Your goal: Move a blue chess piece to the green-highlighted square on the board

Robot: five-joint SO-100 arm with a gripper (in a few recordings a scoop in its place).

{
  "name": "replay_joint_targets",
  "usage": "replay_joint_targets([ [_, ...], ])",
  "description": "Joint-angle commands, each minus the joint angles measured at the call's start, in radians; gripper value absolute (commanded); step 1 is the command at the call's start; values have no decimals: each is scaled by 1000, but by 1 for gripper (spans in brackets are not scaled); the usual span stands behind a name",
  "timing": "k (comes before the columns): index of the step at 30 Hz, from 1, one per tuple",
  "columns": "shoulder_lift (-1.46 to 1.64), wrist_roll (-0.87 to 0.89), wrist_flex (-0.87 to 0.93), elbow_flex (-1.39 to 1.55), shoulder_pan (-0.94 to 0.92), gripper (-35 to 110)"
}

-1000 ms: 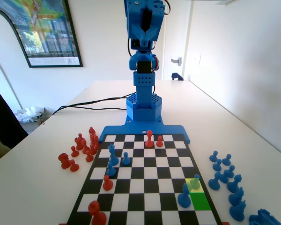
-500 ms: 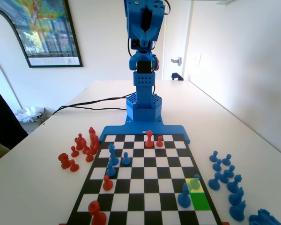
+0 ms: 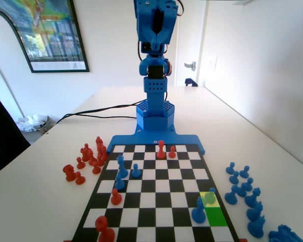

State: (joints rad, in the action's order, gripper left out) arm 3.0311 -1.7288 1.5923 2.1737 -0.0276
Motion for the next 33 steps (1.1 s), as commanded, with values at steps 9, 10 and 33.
replay_joint_targets([
  [9, 23, -11, -17, 6, -8, 1],
  [10, 23, -11, -17, 6, -8, 1],
  [33, 20, -34, -21, -14, 25, 1],
])
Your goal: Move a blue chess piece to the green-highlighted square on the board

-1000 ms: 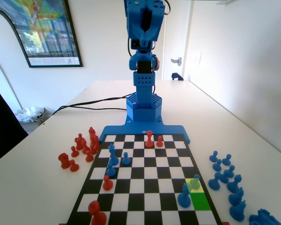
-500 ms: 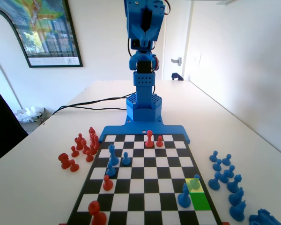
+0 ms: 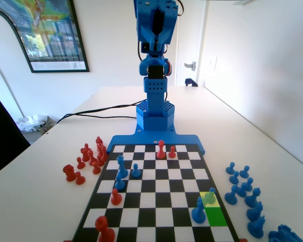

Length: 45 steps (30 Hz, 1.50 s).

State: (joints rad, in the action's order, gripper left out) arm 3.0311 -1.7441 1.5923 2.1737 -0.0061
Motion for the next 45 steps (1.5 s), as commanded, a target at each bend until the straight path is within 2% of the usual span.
replay_joint_targets([
  [1, 14, -2, -25, -29, 8, 1],
  [6, -112, 83, -8, -195, 54, 1],
  [18, -670, 281, 118, -661, 123, 1],
  [30, -1015, 385, 18, -713, 135, 1],
  [45, -1206, 854, -34, -704, 265, 1],
])
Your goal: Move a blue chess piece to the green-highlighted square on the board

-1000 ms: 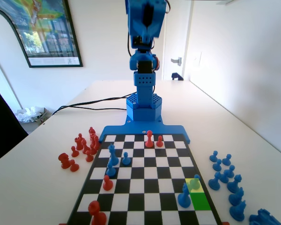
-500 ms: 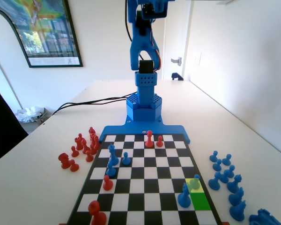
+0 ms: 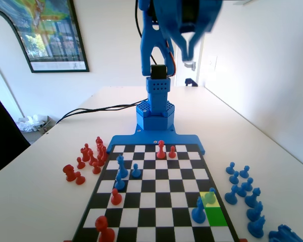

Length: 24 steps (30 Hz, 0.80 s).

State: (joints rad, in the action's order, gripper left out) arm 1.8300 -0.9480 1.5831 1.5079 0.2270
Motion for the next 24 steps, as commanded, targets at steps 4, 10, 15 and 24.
replay_joint_targets([
  [4, -57, 164, -60, -18, 54, 1],
  [10, -232, 284, -91, -40, 80, 1],
  [15, -373, 334, -150, -80, 97, 1],
  [24, -537, 410, -245, -144, 130, 1],
])
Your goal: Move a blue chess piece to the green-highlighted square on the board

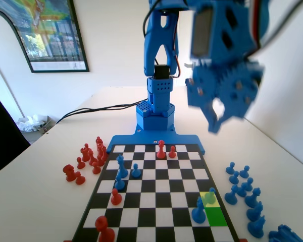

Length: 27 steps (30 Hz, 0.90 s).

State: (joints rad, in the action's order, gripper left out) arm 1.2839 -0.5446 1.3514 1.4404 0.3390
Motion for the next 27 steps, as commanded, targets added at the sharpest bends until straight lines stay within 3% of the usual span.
replay_joint_targets([
  [1, -9, 8, -15, -86, 20, 1],
  [27, -104, -146, -232, 69, -57, 8],
])
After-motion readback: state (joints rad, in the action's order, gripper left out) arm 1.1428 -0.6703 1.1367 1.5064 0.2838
